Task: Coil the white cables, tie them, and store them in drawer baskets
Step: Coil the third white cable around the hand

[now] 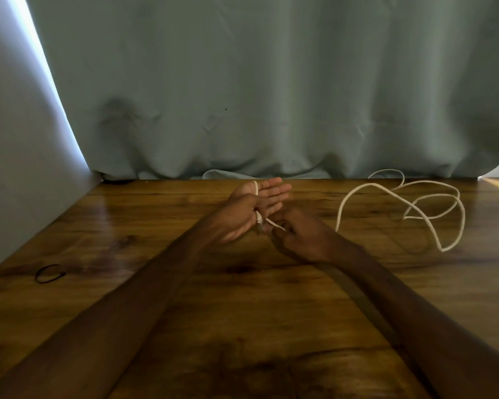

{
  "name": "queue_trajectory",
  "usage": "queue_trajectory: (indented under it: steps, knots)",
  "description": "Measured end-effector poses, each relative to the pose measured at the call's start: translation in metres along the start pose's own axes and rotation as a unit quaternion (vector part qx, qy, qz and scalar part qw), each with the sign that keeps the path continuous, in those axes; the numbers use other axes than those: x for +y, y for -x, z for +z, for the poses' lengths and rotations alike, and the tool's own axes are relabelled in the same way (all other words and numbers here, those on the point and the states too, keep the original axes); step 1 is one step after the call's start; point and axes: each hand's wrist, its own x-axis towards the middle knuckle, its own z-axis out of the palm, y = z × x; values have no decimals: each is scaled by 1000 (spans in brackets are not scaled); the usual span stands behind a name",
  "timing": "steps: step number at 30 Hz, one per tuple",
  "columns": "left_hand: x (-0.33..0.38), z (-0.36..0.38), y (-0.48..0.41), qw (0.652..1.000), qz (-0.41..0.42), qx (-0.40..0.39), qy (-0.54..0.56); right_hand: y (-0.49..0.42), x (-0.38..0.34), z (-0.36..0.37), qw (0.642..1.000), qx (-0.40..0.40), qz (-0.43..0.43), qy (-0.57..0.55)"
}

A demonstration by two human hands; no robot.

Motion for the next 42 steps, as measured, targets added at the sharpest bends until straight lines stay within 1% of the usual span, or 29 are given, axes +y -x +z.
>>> queue_trajectory:
  steps: [2, 5, 8, 10, 11, 12, 13, 15, 17, 18, 20, 22, 23, 25, 27, 30, 33, 35, 37, 40, 42]
  knots:
    - [-5, -1, 0, 991, 21, 32, -125, 0, -1, -7, 999, -30, 4, 45]
    - [-20, -3, 0, 963, 60, 27, -262, 5, -3, -16, 995, -71, 25, 60]
    - [-26, -4, 4, 935, 73, 25, -347, 11, -7, -29, 995, -84, 47, 27]
    - [-21, -1, 10, 913, 84, 20, -399, 13, -13, -36, 996, -77, 36, -2]
    - [-18, 1, 14, 908, 89, 14, -409, 14, -18, -38, 997, -69, 25, -24]
    - [-14, 5, 18, 911, 88, 3, -404, 14, -23, -41, 997, -61, 10, -50]
    - [-11, 8, 21, 921, 75, -12, -383, 15, -28, -45, 996, -50, -5, -72]
    - [-7, 15, 26, 938, 38, -43, -343, 17, -29, -54, 994, -6, -19, -104]
    - [-7, 21, 23, 956, -18, -69, -285, 17, -21, -62, 992, 49, -16, -111]
    - [-6, 23, 20, 965, -64, -94, -236, 17, -17, -65, 992, 74, -13, -106]
    - [-4, 25, 14, 958, -150, -173, -172, 18, -6, -67, 990, 110, -5, -93]
    - [-3, 27, 14, 946, -173, -234, -140, 18, 2, -66, 987, 132, 13, -93]
    - [-3, 26, 14, 949, -166, -241, -121, 18, 6, -64, 985, 141, 22, -100]
    - [-3, 29, 16, 963, -130, -218, -87, 18, 14, -62, 982, 154, 32, -101]
    - [-5, 30, 15, 977, -88, -187, -56, 19, 21, -58, 986, 145, 35, -71]
    - [-6, 32, 12, 985, -61, -157, 28, 21, 28, -47, 993, 101, 51, -21]
    - [-6, 34, 12, 995, -24, -88, 47, 19, 19, -31, 994, 47, 90, -51]
    - [-6, 33, 11, 996, 7, -54, 63, 16, 11, -18, 997, -1, 75, -27]
    - [-3, 31, 10, 994, 19, -44, 98, 11, 10, -8, 996, -40, 63, 39]
    - [-2, 24, 7, 990, 43, -23, 133, 5, 8, -3, 994, -68, 52, 71]
    - [-1, 16, 5, 989, 61, 16, 132, 4, 1, -4, 991, -89, 42, 91]
